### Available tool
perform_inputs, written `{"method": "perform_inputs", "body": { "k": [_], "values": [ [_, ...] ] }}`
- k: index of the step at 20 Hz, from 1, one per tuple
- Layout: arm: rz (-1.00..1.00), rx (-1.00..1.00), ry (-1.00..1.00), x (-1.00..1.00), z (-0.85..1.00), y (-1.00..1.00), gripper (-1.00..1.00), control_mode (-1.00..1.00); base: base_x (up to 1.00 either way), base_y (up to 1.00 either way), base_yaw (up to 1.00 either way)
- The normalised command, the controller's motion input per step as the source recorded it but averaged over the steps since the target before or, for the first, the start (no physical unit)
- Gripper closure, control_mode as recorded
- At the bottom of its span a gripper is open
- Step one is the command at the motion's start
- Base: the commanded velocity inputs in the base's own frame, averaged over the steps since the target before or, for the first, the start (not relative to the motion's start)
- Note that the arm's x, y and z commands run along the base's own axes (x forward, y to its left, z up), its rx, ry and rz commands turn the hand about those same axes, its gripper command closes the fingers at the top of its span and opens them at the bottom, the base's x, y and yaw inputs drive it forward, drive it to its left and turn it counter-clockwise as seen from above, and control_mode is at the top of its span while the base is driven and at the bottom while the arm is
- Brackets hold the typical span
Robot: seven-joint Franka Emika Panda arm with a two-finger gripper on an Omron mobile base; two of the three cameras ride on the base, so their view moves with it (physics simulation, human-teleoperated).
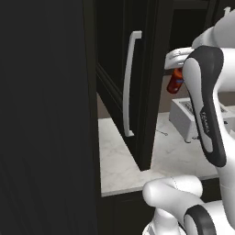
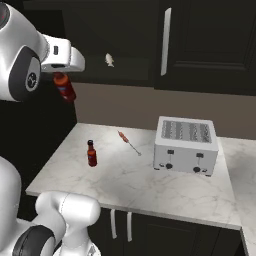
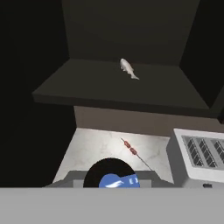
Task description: Pick the condiment bottle and condiment bottle from the counter and place them in the cabinet.
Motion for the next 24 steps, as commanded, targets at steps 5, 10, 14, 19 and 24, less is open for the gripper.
{"method": "perform_inputs", "body": {
  "k": [5, 10, 14, 19, 24],
  "values": [
    [0.0, 0.0, -0.02, 0.05, 0.03, 0.0, 1.0, -1.0, 0.0, 0.0, 0.0],
    [0.0, 0.0, -0.08, 0.03, 0.13, 0.0, 1.0, -1.0, 0.0, 0.0, 0.0],
    [0.0, 0.0, -0.16, 0.0, 0.21, 0.0, 1.0, -1.0, 0.0, 0.0, 0.0],
    [0.0, 0.0, -0.07, 0.16, 0.06, 0.0, 1.0, -1.0, 0.0, 0.0, 0.0],
    [0.0, 0.0, 0.0, 0.38, 0.0, 0.0, 1.0, -1.0, 0.0, 0.0, 0.0]
  ]
}}
